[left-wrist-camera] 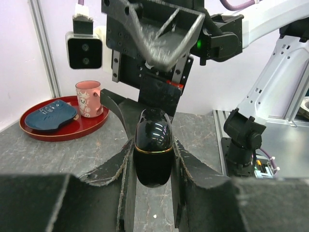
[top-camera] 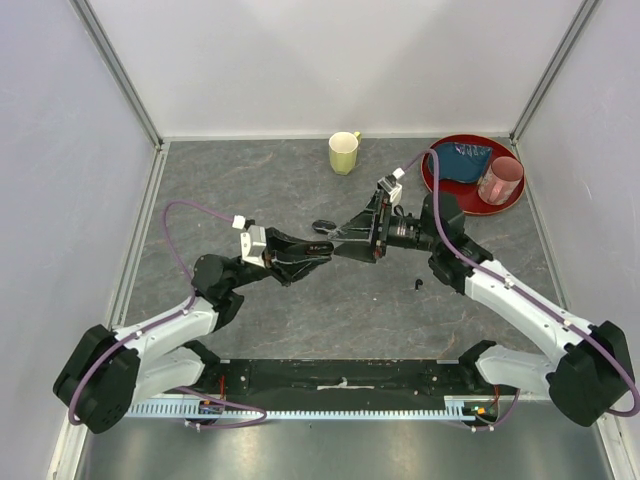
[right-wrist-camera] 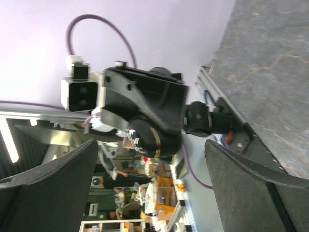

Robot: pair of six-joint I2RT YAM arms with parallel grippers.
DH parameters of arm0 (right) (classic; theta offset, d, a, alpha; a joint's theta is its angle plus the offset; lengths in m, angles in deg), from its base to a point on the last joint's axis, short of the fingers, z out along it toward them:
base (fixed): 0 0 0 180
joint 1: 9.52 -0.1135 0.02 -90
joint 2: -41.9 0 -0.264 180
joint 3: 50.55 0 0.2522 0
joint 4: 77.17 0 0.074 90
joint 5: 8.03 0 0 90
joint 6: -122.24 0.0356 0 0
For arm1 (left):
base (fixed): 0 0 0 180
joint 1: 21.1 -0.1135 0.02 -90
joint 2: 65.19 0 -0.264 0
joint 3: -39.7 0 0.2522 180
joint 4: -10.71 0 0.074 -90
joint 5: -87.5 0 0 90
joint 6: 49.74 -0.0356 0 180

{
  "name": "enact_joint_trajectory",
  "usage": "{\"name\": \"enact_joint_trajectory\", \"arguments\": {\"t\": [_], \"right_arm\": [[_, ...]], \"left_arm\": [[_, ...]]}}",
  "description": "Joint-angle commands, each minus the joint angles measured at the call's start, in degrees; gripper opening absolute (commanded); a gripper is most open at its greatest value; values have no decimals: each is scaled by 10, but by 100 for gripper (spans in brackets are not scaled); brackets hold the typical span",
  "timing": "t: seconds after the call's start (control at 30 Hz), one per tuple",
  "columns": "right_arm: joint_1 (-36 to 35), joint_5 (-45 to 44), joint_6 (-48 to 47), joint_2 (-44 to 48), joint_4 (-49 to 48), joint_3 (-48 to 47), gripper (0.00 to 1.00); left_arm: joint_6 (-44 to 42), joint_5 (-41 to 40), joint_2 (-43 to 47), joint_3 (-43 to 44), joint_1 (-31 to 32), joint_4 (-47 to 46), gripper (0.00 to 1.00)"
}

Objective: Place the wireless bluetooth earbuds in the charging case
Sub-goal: Open the charging case.

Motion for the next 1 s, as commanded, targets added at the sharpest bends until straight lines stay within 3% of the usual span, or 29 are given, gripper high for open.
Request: {"name": "enact_joint_trajectory", "arguments": {"t": [0.0,0.3,0.6,0.77,0.97], "right_arm": [[-7,21,138,-12,-197,34,98],[-19,24,230,-33,-287,68,91],[-24,17,306,-60,-392,85,68],[-25,13,308,-69,-396,81,68],[-30,2,257,-62,-336,66,57]], "left_arm": [[-12,-14,-14,21,3,-55,2],[-15,-21,-22,28,3,-59,2],[-13,-12,-37,30,3,-61,2],[-12,-4,-39,32,2,-60,2],[-4,6,-46,37,3,-60,2]]}}
